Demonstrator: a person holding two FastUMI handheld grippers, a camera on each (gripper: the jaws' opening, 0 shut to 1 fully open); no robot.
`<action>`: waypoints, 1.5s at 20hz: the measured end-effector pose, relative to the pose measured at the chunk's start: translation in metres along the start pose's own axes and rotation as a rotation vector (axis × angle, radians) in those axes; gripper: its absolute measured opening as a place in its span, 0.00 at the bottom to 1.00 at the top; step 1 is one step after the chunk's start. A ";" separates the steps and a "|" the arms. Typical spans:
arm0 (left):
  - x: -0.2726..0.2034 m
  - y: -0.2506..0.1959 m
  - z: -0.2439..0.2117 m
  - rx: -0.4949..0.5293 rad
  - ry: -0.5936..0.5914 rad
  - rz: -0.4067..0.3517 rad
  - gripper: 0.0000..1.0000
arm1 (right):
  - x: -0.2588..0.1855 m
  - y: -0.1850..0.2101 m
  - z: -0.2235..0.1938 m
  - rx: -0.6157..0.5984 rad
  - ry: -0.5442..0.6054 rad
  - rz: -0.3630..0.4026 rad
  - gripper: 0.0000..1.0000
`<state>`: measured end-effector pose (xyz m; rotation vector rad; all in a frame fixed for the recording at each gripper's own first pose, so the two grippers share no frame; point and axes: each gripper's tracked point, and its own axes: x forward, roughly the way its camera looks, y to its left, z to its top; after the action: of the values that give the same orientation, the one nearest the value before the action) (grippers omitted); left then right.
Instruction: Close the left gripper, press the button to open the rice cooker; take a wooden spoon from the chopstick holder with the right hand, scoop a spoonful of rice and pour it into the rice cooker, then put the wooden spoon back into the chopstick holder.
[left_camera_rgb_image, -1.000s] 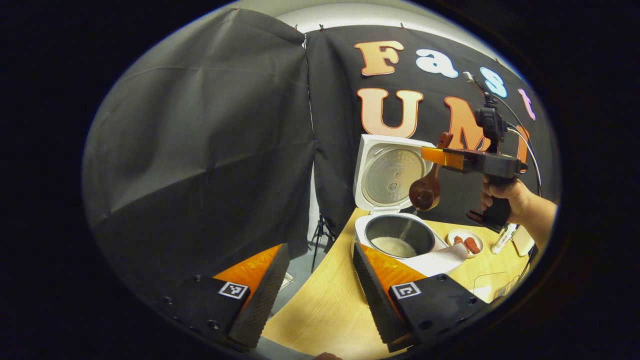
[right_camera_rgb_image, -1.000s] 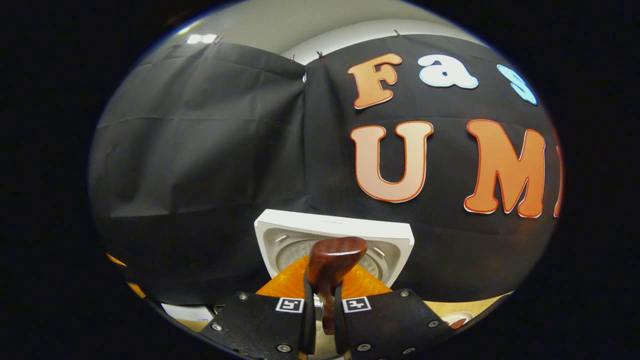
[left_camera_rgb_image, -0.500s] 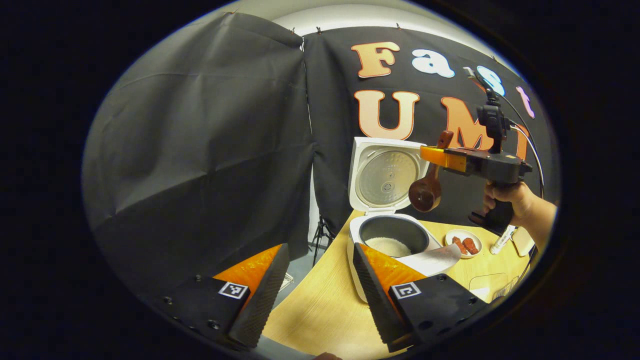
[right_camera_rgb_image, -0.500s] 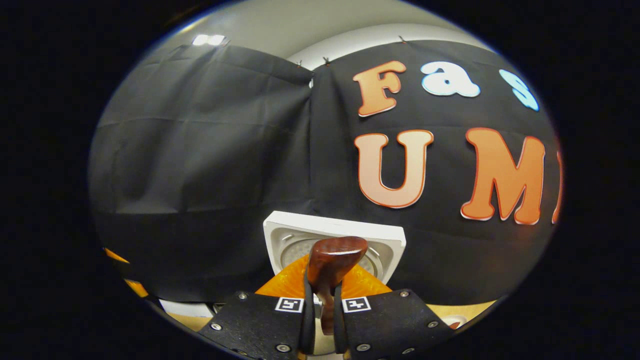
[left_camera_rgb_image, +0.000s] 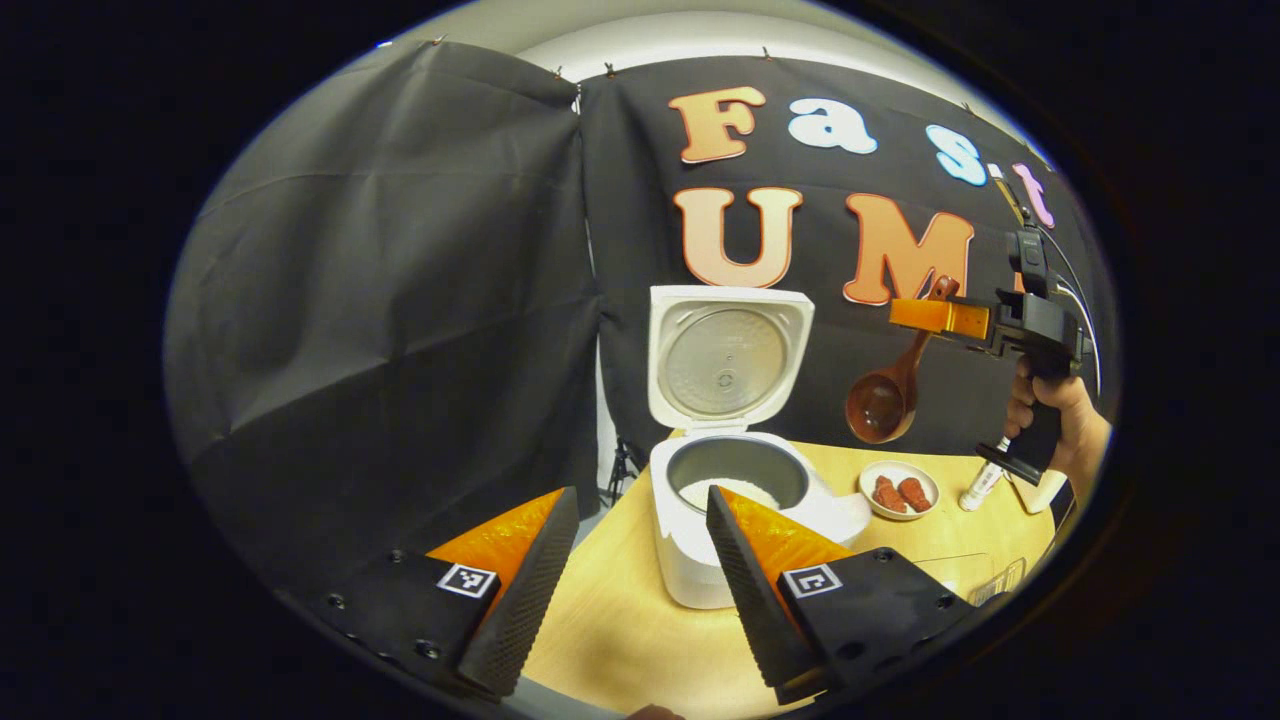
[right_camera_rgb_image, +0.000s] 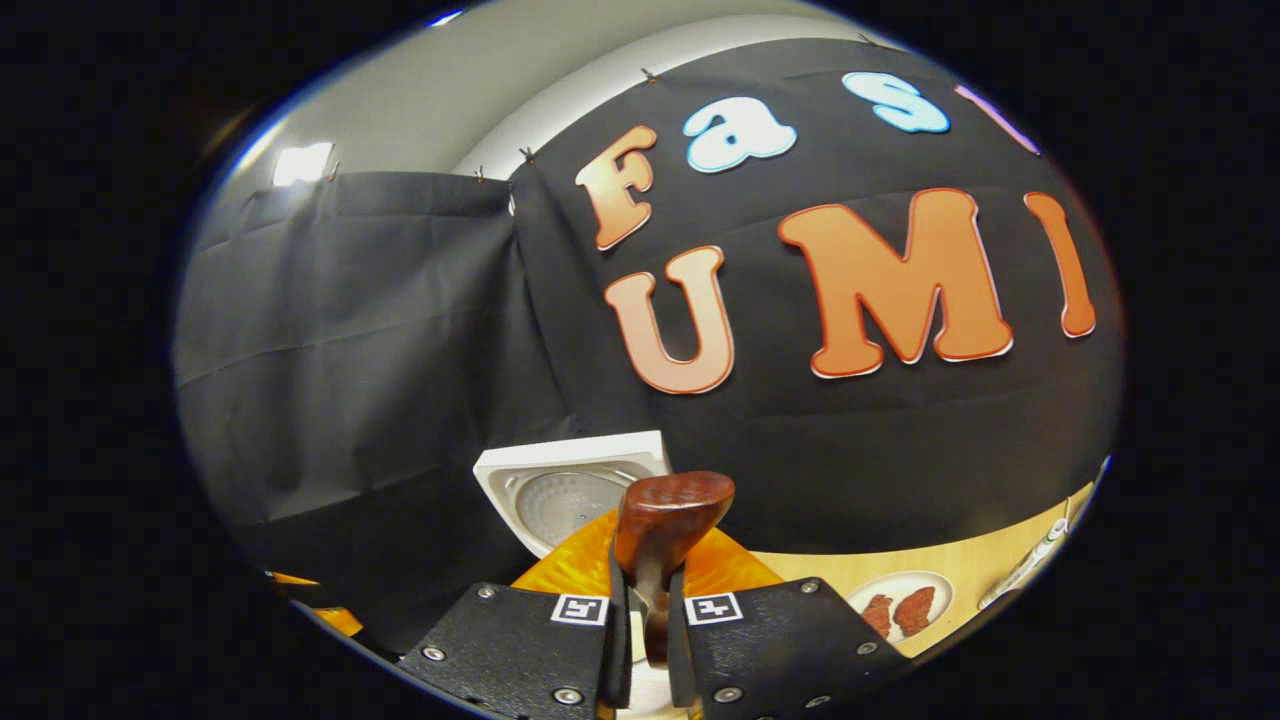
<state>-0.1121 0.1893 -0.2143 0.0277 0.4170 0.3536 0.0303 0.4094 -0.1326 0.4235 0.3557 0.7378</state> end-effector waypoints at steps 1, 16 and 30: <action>0.000 -0.011 0.002 0.006 -0.003 -0.012 0.89 | -0.013 -0.014 0.000 0.013 0.000 -0.022 0.19; -0.003 -0.132 0.027 0.123 -0.039 -0.178 0.89 | -0.219 -0.201 -0.046 0.173 0.022 -0.450 0.14; -0.021 -0.195 0.038 0.151 -0.055 -0.232 0.89 | -0.342 -0.259 -0.127 0.322 0.101 -0.624 0.14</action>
<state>-0.0503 0.0005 -0.1904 0.1349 0.3876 0.0923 -0.1156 0.0265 -0.3128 0.5424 0.6681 0.0893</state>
